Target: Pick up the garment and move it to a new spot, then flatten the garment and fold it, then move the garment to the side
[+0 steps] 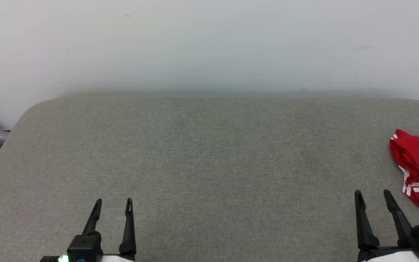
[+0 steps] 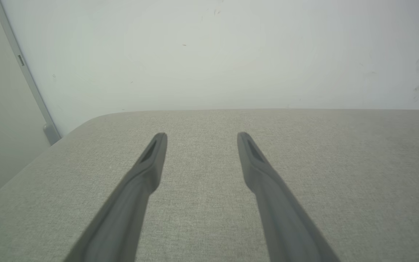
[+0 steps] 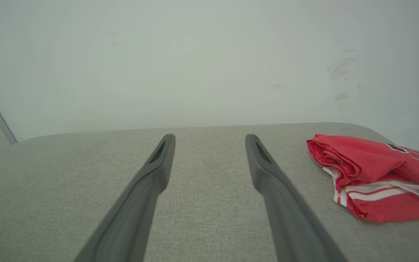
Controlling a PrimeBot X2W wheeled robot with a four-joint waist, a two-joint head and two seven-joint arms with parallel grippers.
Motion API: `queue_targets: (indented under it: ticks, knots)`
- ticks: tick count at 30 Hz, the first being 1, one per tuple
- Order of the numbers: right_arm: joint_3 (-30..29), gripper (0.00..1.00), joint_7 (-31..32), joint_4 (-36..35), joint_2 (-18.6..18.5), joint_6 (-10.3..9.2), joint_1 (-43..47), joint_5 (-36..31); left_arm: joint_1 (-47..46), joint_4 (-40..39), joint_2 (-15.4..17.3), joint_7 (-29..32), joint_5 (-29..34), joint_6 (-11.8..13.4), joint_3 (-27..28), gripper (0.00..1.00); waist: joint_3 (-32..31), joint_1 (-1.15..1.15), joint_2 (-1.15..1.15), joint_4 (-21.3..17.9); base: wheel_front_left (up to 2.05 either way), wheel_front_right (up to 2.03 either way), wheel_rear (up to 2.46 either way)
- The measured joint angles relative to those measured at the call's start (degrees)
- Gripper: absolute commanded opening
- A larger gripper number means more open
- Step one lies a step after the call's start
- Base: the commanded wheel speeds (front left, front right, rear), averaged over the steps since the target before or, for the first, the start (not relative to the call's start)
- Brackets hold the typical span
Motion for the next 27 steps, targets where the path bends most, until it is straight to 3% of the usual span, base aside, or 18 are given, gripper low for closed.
queue_targets:
  ticks: [12,13,19,27]
  knots:
    - [0.2,1.00,0.0,-0.4,0.3,0.00,0.7,-0.4,0.2,0.8,-0.1,0.0,-0.1,-1.2,0.5,1.00,0.2,0.01,0.00,0.2,0.00,0.00,0.00]
    - [0.2,0.00,0.0,-0.3,0.3,0.00,0.7,-0.4,0.2,1.0,-0.1,0.0,-0.1,-1.2,0.5,0.00,0.2,0.01,0.00,0.2,0.00,0.00,0.00]
    - [0.2,0.00,0.4,2.9,0.3,0.01,1.2,-0.3,1.3,4.4,-0.7,0.4,-0.3,-1.2,0.6,0.00,0.2,0.00,0.00,0.2,0.00,0.00,0.00]
    - [0.2,0.00,2.6,4.0,0.4,0.01,1.0,8.1,0.8,5.5,-0.7,2.8,-9.3,-2.0,1.4,0.00,0.4,0.01,0.00,0.0,0.00,0.00,0.00]
